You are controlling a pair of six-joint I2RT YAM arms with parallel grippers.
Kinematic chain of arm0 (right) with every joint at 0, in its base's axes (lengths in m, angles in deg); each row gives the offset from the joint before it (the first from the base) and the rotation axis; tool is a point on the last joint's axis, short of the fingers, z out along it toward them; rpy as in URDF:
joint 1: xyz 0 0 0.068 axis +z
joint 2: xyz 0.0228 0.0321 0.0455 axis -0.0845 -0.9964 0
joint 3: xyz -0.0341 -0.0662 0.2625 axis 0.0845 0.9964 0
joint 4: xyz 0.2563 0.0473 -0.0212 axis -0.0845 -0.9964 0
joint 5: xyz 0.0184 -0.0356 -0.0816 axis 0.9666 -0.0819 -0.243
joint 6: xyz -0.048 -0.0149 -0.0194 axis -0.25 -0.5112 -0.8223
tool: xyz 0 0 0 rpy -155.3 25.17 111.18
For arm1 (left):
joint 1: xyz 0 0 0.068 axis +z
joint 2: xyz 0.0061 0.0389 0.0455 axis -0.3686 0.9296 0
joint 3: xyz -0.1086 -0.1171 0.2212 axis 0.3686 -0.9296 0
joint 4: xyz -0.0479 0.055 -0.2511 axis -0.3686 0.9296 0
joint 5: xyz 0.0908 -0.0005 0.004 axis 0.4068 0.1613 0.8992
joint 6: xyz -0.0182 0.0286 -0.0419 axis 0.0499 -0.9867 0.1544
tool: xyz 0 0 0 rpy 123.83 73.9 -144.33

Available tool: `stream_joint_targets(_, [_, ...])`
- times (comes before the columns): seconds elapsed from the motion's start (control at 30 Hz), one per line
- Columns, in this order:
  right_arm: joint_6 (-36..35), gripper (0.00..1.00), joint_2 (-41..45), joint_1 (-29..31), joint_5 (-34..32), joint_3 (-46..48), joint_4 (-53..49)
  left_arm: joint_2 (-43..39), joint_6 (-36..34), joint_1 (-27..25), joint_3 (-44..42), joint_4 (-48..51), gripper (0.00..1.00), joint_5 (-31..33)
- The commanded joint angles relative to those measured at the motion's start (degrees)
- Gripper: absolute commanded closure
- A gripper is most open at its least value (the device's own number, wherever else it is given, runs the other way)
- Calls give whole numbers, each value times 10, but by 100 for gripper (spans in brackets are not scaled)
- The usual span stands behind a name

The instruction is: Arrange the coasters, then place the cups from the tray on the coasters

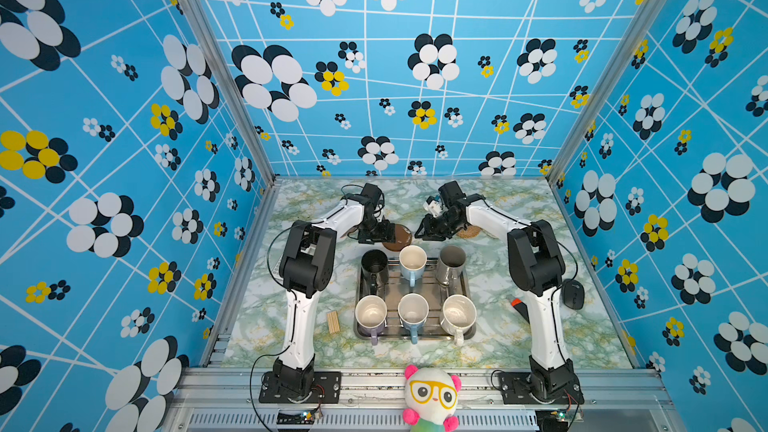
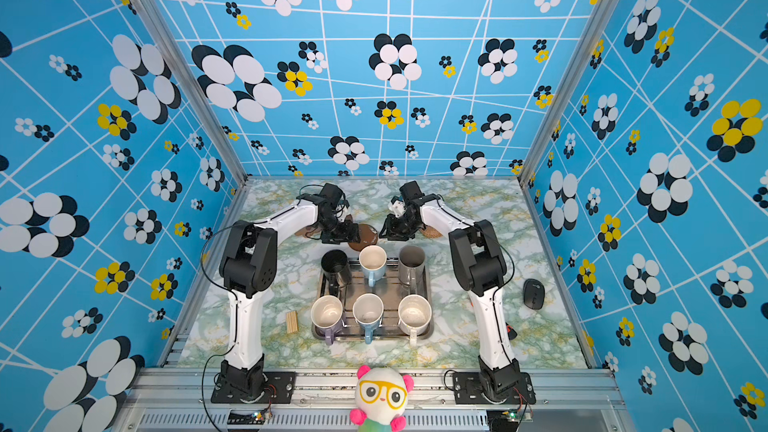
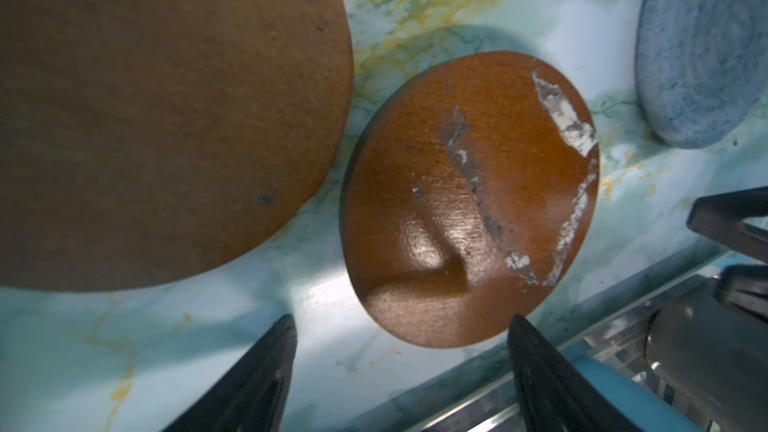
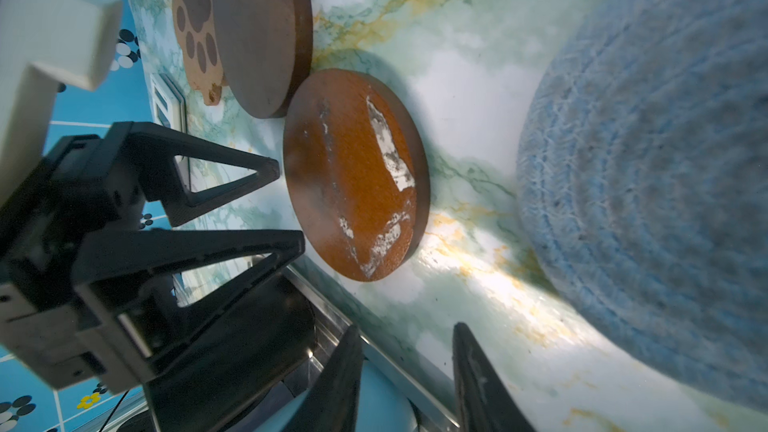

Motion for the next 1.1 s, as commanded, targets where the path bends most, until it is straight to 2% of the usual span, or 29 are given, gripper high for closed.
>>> stream_joint_targets(0.0, [6,61,-25,3,13,-2,-1,15,7,-2,4,4,19,-10])
stream_joint_targets(0.47, [25,62,-48,4,40,-7,23,36,30,-6,16,-20,27,-35])
stream_joint_targets(0.9, [55,73,-81,4,66,-33,46,58,75,-6,43,-54,31,-55])
stream_joint_targets(1.07, [64,74,-93,4,68,-53,48,70,85,-6,63,-58,32,-59])
